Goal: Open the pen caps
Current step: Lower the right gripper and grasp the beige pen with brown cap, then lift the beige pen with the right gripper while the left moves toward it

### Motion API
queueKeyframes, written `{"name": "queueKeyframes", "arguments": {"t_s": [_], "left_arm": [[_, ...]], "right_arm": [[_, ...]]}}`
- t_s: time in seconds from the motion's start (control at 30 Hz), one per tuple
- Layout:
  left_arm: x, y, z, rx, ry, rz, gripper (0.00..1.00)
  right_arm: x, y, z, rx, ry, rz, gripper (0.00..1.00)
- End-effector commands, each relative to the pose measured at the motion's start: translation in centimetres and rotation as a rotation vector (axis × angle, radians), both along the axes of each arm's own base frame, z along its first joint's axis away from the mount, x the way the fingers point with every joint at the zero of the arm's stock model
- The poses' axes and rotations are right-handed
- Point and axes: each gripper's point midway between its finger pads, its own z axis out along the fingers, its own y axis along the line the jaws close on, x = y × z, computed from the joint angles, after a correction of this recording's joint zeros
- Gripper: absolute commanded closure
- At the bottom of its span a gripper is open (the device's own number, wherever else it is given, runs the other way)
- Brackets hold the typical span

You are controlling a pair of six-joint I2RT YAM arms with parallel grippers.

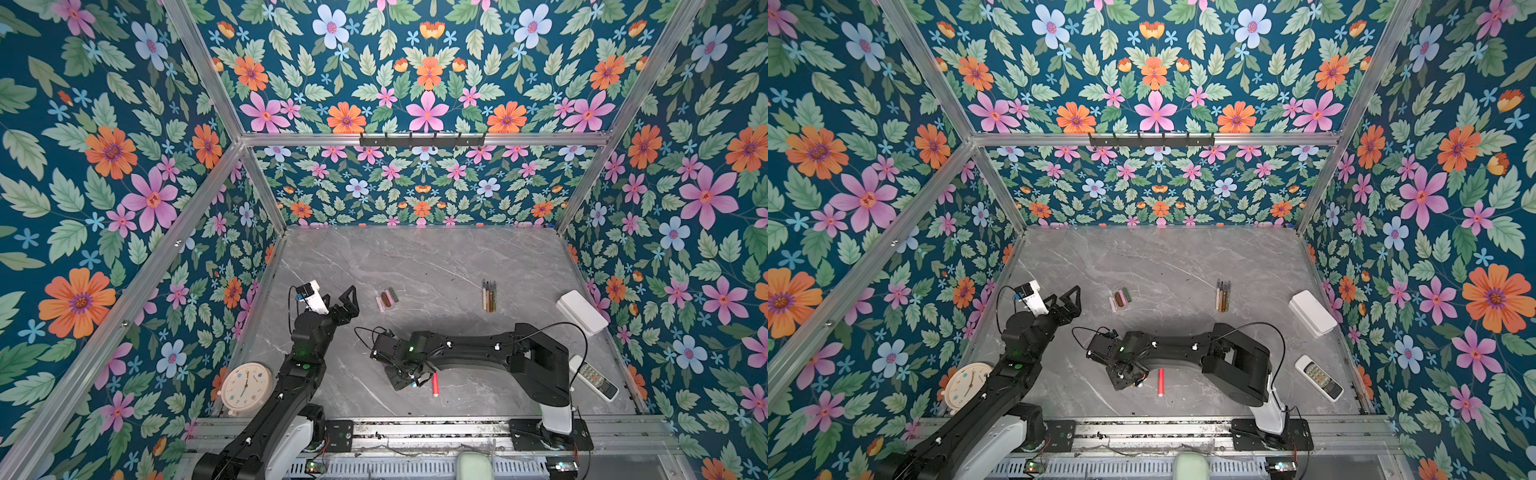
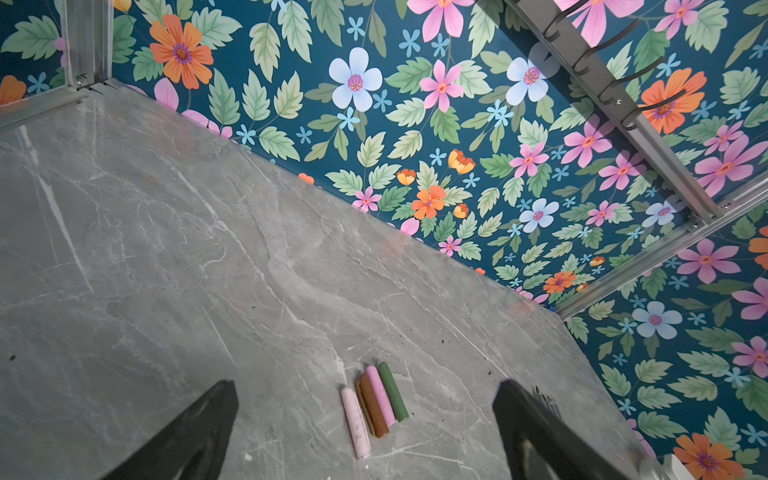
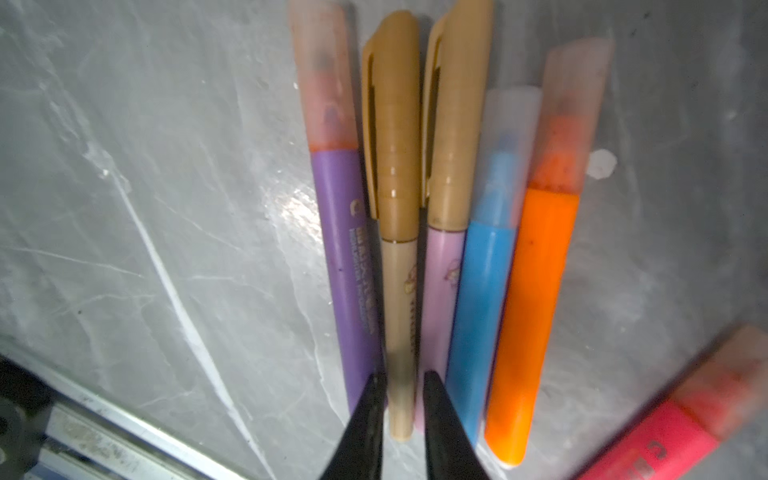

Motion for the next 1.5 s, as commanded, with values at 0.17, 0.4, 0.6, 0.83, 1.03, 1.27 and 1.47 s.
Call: {"name": "queueKeyframes", "arguments": {"t_s": [0.17, 0.4, 0.6, 0.83, 1.03, 1.27, 1.47], "left_arm": [[0.1, 0.1, 0.3, 0.013, -0.011, 0.006, 0.00], [0.1, 0.1, 0.3, 0.013, -0.010, 0.007, 0.00], [0.1, 0.2, 0.2, 0.013, -0.007, 0.009, 0.00], [0.2, 0.1, 0.1, 0.010, -0.001, 0.005, 0.00], [0.2, 0.0, 0.1, 0.008, 0.000, 0.004, 0.00], [-0.4, -0.4, 1.1, 0.017, -0.037, -0.028, 0.03], [-0.6, -1.4, 1.4, 0.015, -0.063, -0.090, 0.05]], "right_arm": [[-0.4, 0.1, -0.2, -0.028, 0.003, 0.006, 0.79], [-0.5, -0.1, -0.7, -0.043, 0.006, 0.004, 0.78], [-0.6, -0.4, -1.3, -0.062, 0.014, -0.004, 0.78], [-0.6, -0.3, -1.3, -0.060, 0.016, -0.014, 0.84], [-0.2, 0.1, 0.3, -0.034, -0.008, -0.021, 0.92], [0.2, 0.3, 3.2, 0.011, -0.049, -0.001, 0.94], [2.1, -1.3, 6.1, 0.027, -0.105, -0.018, 0.94]]}}
